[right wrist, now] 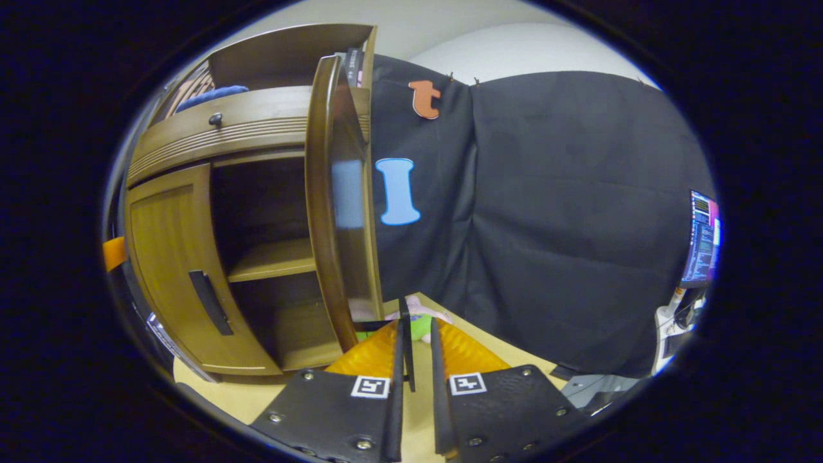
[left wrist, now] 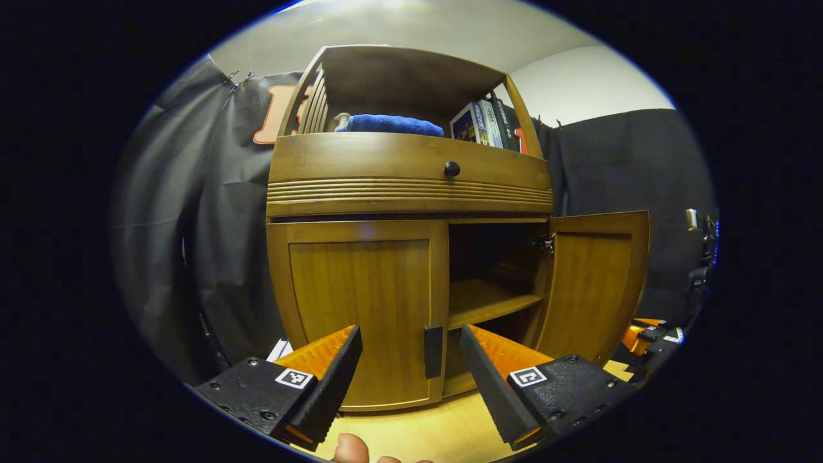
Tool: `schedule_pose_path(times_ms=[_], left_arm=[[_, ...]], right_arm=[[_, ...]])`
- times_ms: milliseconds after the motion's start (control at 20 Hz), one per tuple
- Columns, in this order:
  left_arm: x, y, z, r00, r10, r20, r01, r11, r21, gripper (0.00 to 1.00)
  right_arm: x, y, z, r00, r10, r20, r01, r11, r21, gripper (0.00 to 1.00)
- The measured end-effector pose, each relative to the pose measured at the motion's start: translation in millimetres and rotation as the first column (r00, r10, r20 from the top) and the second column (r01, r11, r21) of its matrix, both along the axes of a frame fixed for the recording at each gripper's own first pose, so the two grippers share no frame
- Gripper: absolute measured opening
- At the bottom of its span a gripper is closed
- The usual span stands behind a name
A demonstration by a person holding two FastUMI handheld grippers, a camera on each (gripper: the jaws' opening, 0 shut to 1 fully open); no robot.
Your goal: Open the right door of the double-door shoe cabinet with the right hand, and open the left door with the left hand.
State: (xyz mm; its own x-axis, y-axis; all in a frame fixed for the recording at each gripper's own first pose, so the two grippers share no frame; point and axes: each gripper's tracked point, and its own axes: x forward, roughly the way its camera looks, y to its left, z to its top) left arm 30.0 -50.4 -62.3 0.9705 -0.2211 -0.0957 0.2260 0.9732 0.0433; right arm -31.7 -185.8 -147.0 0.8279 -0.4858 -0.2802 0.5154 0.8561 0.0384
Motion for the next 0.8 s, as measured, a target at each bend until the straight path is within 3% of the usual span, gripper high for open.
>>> schedule_pose_path(times_ms=[350, 800], left_arm=[[2, 19, -5, 0.997, 0.07, -0.017, -0.07, 0.997, -0.01, 0.95], [8, 21, -22, 0.991, 0.121, -0.062, -0.123, 0.992, -0.028, 0.94]], right_arm=[[-3, -12, 1, 0.999, 0.042, -0.005, -0.042, 0.999, -0.011, 0.2], [-17, -54, 11, 1.0, 0.011, -0.003, -0.011, 0.996, -0.085, 0.2]])
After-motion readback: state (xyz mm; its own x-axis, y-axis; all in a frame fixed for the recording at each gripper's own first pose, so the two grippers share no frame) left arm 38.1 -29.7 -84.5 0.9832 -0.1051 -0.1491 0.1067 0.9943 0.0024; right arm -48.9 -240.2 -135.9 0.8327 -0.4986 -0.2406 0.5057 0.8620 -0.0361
